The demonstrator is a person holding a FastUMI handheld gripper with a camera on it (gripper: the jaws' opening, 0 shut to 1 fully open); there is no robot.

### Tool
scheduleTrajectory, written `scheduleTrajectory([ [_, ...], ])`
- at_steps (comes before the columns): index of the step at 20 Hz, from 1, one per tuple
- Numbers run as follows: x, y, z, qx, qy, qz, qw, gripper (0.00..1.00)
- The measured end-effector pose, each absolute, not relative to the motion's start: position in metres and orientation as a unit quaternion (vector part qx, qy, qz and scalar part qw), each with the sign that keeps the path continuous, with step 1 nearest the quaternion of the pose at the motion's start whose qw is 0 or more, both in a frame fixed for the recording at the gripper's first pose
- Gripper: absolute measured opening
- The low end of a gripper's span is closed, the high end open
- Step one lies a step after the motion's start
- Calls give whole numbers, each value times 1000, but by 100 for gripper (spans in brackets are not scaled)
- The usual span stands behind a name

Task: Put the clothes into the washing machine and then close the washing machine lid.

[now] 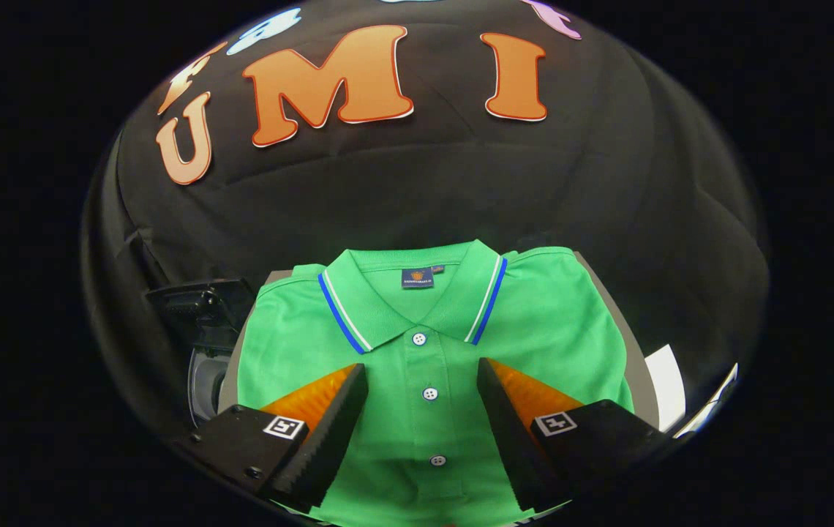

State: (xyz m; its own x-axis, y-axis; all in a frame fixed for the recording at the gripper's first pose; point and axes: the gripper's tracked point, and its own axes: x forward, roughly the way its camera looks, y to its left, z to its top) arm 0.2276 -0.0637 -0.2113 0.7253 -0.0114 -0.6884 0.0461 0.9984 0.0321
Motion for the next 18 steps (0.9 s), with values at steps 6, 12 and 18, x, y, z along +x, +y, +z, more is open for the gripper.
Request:
scheduleTrajectory([
  [6, 225, -59, -213, -9, 415, -14, 910, 98],
  [12, 225, -50, -212, -24, 433, 4, 901, 76],
  [18, 225, -37, -207, -6, 435, 8, 900, 30],
])
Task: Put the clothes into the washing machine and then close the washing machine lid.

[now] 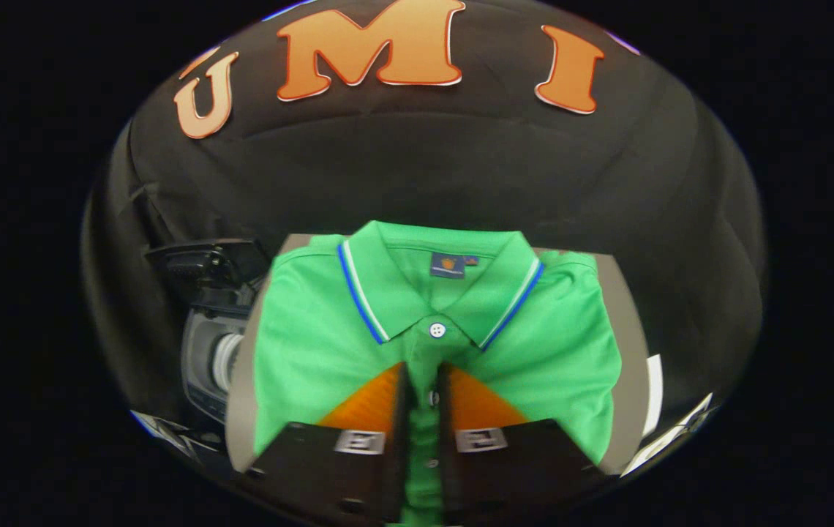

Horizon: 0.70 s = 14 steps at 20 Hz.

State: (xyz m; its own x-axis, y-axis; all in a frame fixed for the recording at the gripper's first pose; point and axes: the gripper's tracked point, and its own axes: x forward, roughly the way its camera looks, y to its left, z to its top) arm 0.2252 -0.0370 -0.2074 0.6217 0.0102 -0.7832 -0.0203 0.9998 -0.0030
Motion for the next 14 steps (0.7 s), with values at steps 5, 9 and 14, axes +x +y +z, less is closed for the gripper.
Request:
scheduleTrajectory([
  [5, 223, -38, -207, 11, 419, 9, 908, 17],
  [9, 222, -39, -204, 25, 386, 7, 922, 9],
  [14, 222, -37, -172, 28, 324, 9, 946, 9],
])
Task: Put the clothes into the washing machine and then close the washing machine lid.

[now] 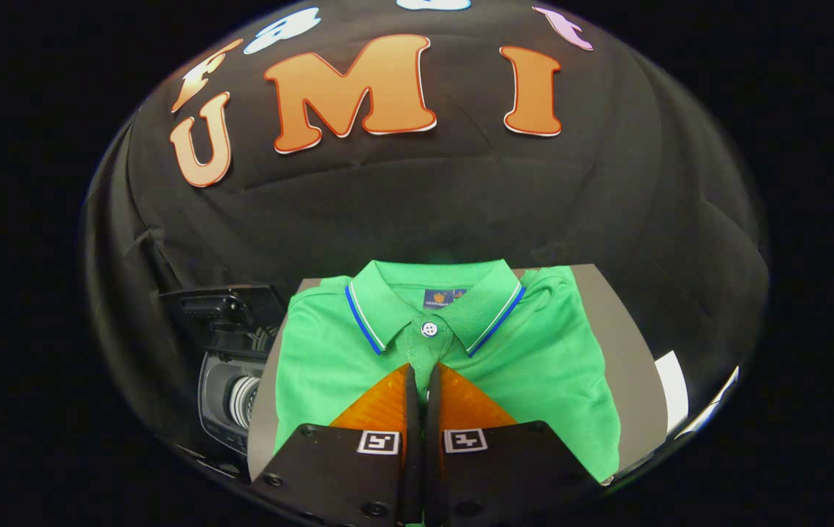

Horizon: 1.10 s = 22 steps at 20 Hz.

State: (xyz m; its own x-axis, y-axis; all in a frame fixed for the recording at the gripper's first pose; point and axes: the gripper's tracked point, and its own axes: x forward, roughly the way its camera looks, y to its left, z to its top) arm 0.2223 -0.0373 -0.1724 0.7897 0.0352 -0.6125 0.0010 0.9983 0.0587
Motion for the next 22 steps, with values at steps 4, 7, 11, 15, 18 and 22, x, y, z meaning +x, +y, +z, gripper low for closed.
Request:
scheduleTrajectory([
  [4, 218, -37, -144, 43, 281, 14, 959, 9],
  [7, 213, -36, -132, 51, 270, 13, 961, 9],
  [11, 212, -35, -136, 55, 275, 11, 960, 9],
  [15, 209, -34, -136, 53, 274, 14, 960, 8],
  [18, 210, -34, -132, 55, 268, 13, 962, 9],
  [22, 210, -35, -134, 61, 272, 13, 960, 9],
])
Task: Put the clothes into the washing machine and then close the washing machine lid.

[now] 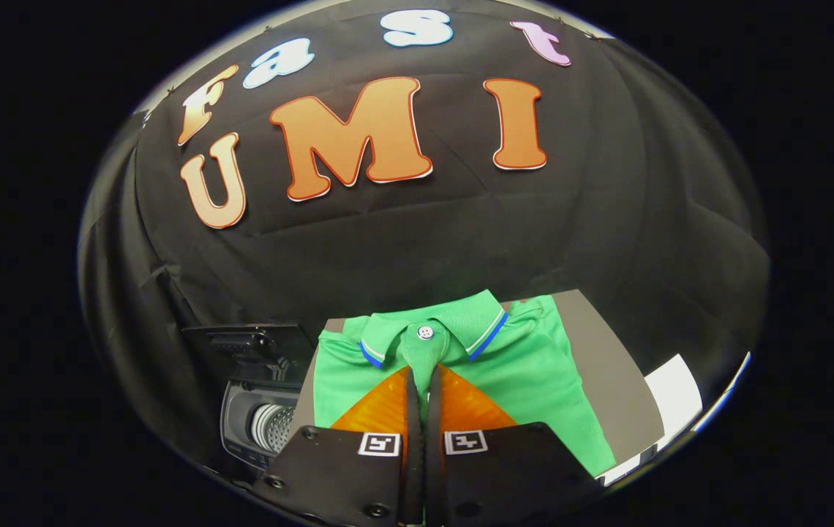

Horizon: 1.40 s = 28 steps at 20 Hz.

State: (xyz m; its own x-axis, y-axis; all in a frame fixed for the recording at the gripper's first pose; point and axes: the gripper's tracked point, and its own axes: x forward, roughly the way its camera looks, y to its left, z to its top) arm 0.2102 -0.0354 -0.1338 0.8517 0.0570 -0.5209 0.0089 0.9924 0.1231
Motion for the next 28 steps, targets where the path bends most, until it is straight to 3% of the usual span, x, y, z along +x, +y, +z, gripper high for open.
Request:
scheduleTrajectory([
  [16, 201, -20, -122, 76, 255, 25, 963, 8],
  [28, 177, 78, 16, 48, 140, 111, 983, 8],
])
